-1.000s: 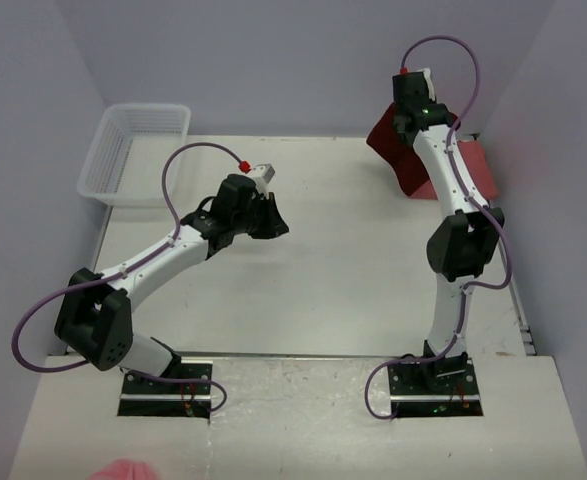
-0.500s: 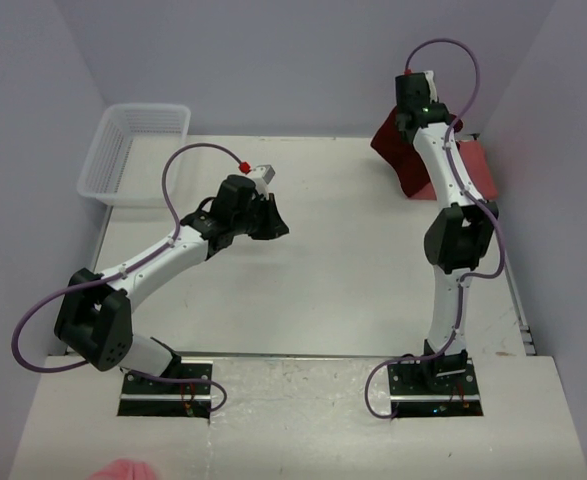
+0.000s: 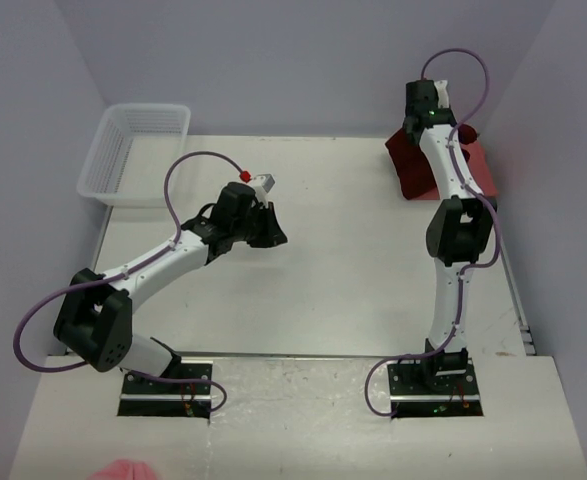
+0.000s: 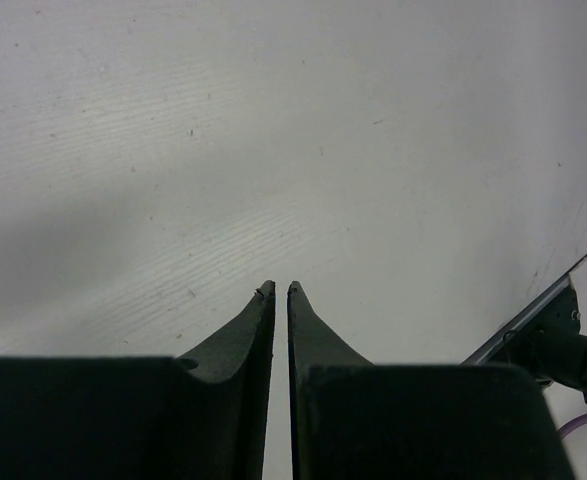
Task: Fold and stack the t-shirts
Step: Put the neatly folded tshirt into the corner of the board with the right arm
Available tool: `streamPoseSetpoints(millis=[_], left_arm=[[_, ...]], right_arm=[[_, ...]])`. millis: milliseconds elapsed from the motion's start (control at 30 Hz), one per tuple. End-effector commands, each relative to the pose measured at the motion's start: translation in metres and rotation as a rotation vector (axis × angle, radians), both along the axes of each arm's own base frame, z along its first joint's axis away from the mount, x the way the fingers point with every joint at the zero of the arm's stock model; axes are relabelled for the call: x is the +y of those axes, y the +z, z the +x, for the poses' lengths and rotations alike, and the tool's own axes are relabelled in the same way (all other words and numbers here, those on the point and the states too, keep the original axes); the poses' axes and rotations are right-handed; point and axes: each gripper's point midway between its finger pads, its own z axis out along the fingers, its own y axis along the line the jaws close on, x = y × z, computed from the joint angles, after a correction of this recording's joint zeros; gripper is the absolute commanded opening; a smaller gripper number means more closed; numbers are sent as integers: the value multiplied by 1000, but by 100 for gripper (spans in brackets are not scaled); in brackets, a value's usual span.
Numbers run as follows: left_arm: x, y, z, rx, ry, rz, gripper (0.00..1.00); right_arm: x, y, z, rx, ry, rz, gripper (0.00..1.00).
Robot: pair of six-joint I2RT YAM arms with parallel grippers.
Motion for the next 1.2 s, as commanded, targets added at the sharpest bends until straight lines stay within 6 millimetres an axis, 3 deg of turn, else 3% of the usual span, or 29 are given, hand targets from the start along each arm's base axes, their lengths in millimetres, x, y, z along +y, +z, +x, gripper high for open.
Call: streamPoseSetpoints(millis=[0,333,633,900,933,1167], left_arm=[[-5,12,0,-49,-29,-32,10],[-6,6,-2,-36,-39,-32,10],[-7,5,-7,-28,-51,-38,10],[-9,0,-12,-16,-60,-40,10],[-10,0,-12,-16,-62,-40,10],[-12,-4,-14,-3,-73,-38,10]], right_arm=[[-14,27,5,-131,-85,-18,0],[-36,26,10,-162,-145,-55,0],[-54,5,14,-130,-177,-72,0],[-55,-13,25,-102,-168,-95,0],[-72,-16,23,-97,-196,-102,0],[-82,-28,23,-83,-215,-108,0]])
